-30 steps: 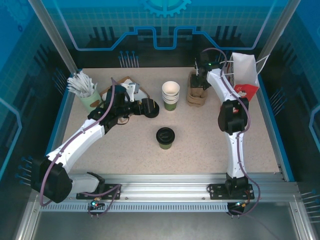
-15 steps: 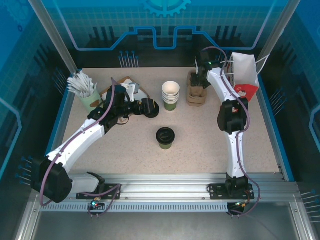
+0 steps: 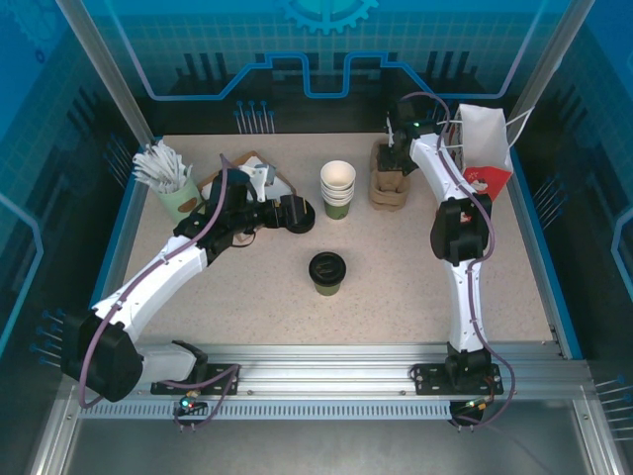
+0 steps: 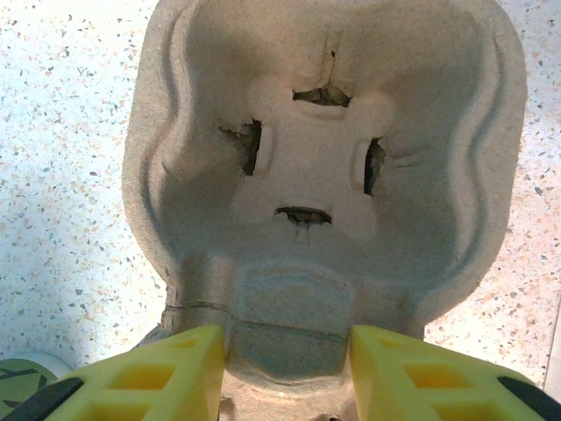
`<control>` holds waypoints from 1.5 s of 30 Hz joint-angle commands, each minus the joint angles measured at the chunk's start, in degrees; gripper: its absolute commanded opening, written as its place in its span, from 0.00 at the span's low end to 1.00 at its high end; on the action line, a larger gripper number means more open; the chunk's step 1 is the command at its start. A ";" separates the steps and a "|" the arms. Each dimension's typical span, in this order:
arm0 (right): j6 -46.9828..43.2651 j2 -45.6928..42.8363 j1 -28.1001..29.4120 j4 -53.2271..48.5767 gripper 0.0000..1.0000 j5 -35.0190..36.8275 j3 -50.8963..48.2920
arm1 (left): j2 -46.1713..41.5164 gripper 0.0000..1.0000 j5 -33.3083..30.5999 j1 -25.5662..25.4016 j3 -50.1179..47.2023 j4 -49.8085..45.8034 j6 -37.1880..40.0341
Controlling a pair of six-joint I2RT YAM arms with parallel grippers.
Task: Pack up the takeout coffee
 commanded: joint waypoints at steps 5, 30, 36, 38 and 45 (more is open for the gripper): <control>-0.66 2.18 -0.79 -1.60 0.41 -0.19 1.71 | -1.33 0.84 -0.39 -0.40 -1.11 -1.16 1.40; -2.81 -11.99 1.00 -4.99 0.34 -0.99 2.63 | -3.22 0.84 -0.73 -0.41 -2.41 -0.86 1.24; -3.82 -27.81 3.85 -1.37 0.34 0.40 -16.01 | -5.02 0.85 -0.91 -0.39 -3.28 -0.99 0.95; -3.82 -35.29 4.99 0.14 0.34 0.41 -25.77 | -5.84 0.85 -1.11 -0.25 -3.60 -1.52 1.11; -3.05 -57.05 11.41 4.12 0.34 -1.53 -56.19 | -8.06 0.85 -1.07 0.34 -4.58 -2.90 1.23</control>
